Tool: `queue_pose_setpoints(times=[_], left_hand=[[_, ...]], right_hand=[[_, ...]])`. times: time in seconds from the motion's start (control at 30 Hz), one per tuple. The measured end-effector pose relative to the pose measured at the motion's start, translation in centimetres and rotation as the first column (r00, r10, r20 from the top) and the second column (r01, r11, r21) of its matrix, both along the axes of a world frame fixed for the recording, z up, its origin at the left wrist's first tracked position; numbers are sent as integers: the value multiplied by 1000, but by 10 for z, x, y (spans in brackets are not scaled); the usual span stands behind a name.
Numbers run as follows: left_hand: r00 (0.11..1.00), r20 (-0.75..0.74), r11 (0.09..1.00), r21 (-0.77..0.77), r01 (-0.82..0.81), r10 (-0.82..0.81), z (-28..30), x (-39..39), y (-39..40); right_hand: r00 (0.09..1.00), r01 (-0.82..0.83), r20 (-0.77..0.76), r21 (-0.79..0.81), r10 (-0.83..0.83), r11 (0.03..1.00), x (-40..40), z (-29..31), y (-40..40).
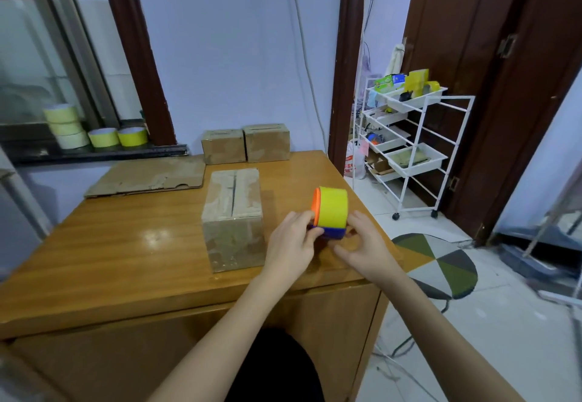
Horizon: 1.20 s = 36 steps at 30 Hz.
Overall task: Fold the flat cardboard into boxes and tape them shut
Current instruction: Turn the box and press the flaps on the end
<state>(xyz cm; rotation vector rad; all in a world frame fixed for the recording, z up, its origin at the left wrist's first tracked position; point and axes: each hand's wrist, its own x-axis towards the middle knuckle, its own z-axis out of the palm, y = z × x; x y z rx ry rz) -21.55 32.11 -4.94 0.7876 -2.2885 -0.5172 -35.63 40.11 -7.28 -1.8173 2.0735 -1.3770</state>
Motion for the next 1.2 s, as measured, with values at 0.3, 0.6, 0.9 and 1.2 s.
queue_pose_setpoints(times=[0.3,0.6,0.9,1.2], left_hand=[[907,-407,931,275,239,-112,74,15,4],[877,-463,886,346,309,-125,109,38,14],[990,-140,926,375,40,14,80,77,-4],[845,-465,163,885,436,265,58,82,8]], right_hand=[[987,-154,-85,-340,133,928,28,38,9],[879,-319,-442,-270,177,908,51,66,7],[968,-45,183,-542,170,839,72,79,0],[909,164,404,-571,101,805,88,91,-14]])
